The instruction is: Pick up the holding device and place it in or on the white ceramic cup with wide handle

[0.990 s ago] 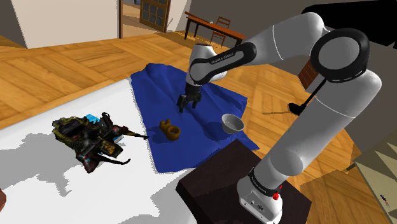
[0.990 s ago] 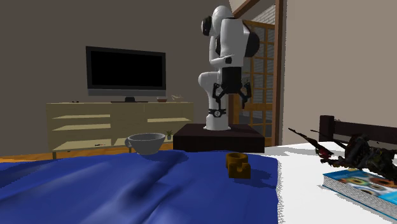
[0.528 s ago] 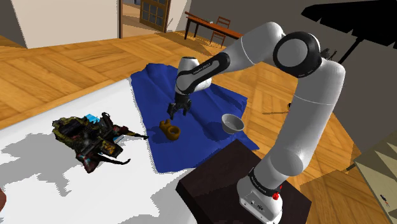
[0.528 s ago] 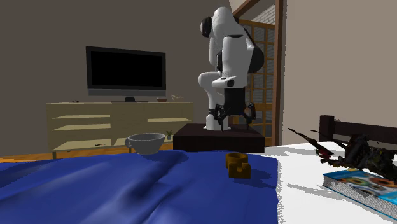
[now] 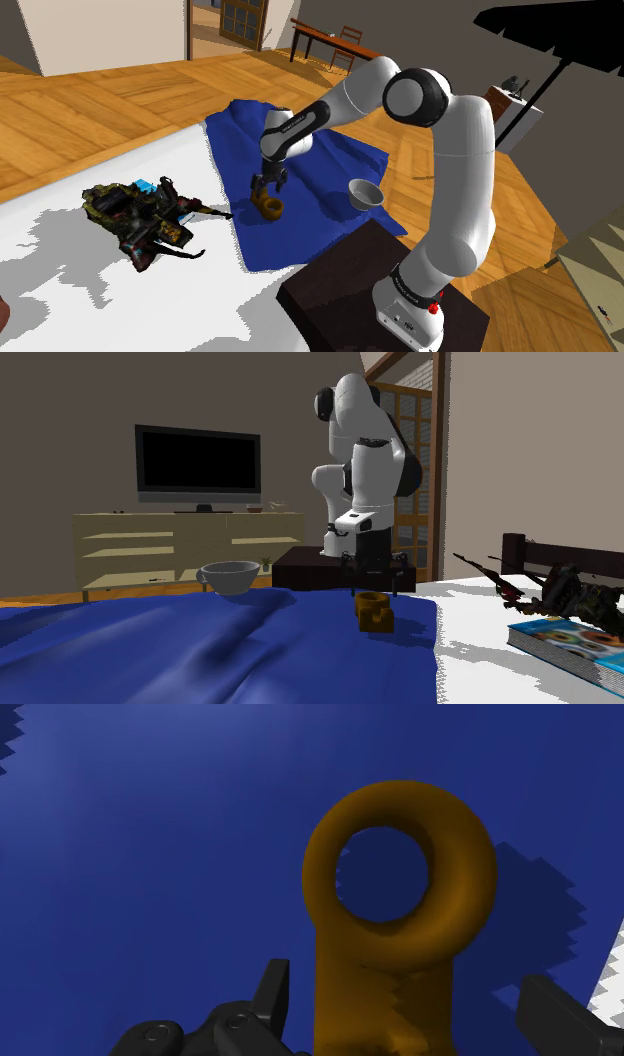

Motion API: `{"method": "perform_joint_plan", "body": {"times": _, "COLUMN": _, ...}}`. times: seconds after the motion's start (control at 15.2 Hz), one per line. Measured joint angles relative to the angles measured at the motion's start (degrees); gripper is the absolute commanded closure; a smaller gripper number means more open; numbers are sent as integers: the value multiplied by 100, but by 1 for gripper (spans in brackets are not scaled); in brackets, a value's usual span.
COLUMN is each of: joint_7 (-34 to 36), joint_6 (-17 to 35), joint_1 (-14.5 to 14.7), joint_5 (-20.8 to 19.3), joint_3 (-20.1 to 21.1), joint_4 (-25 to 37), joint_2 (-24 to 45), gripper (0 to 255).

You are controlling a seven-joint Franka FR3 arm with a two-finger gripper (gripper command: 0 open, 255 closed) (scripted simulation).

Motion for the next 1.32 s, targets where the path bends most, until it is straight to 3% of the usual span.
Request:
{"method": "perform_joint_plan", "body": {"times": 0.86, "joint_7": 9, "joint_6": 438, "joint_1": 27, "joint_5": -9, "joint_3": -13, "joint_4": 63, "joint_2": 508, "gripper": 0}}
{"method": "perform_joint_plan", "body": {"times": 0.92, "joint_7": 10, "joint_6": 439, "joint_1": 27, "joint_5": -9, "joint_3": -13, "joint_4": 64, "joint_2": 509, "gripper": 255}}
{"method": "perform_joint_plan", "body": {"times": 1.32, "joint_7": 10, "joint_6": 438, "joint_1": 27, "joint_5": -9, "joint_3": -13, "joint_4": 65, "joint_2": 511, "gripper": 255}}
